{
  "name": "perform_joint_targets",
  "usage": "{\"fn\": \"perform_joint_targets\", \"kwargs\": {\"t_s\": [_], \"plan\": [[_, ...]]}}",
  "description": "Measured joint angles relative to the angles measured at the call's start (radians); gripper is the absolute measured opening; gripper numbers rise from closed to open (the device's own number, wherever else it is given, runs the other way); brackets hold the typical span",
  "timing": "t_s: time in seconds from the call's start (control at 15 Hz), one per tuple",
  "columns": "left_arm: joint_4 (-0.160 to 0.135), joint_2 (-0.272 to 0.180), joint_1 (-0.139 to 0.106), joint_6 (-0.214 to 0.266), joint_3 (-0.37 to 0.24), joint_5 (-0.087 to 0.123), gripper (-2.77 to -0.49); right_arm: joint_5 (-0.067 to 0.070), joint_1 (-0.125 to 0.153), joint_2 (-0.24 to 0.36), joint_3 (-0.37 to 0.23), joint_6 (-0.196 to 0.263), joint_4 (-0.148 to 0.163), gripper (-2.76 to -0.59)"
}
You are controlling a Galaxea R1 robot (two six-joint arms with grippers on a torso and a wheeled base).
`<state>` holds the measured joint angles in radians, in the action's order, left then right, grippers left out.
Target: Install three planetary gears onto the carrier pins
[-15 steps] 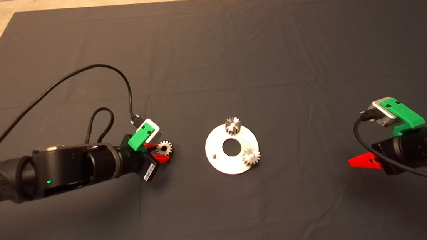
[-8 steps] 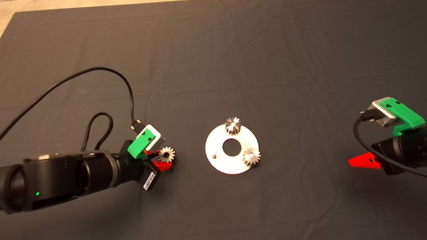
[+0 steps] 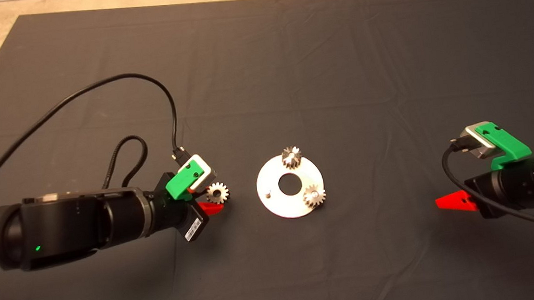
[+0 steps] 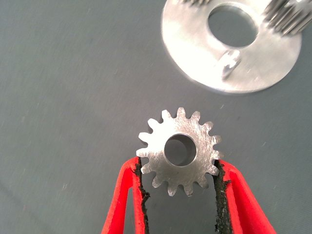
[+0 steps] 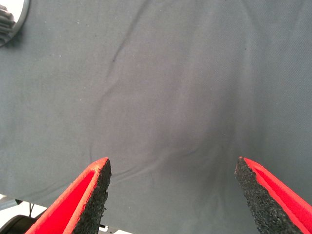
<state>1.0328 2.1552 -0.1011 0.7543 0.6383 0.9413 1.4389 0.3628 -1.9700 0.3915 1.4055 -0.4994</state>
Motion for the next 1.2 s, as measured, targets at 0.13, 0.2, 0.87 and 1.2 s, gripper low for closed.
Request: {"fn": "perform_joint_targets", "kwargs": {"t_s": [0.13,0.2,0.87,1.2], "plan": [[0.000,0.033,-0.007,-0.001,-0.001,0.004,-2.69,0.001,0.000,0.000,0.000,0.000,0.000,-1.47],[0.000,0.049,-0.008,-0.001,-0.001,0.004,-2.69,0.001,0.000,0.000,0.000,-0.001,0.000,-1.47],[-0.002,0.137,-0.016,-0.012,-0.003,0.028,-2.71,0.001,0.000,0.000,0.000,-0.002,0.000,-1.47],[-0.003,0.144,-0.016,-0.012,0.000,0.028,-2.71,0.001,0.000,0.000,0.000,-0.002,0.000,-1.47]]}}
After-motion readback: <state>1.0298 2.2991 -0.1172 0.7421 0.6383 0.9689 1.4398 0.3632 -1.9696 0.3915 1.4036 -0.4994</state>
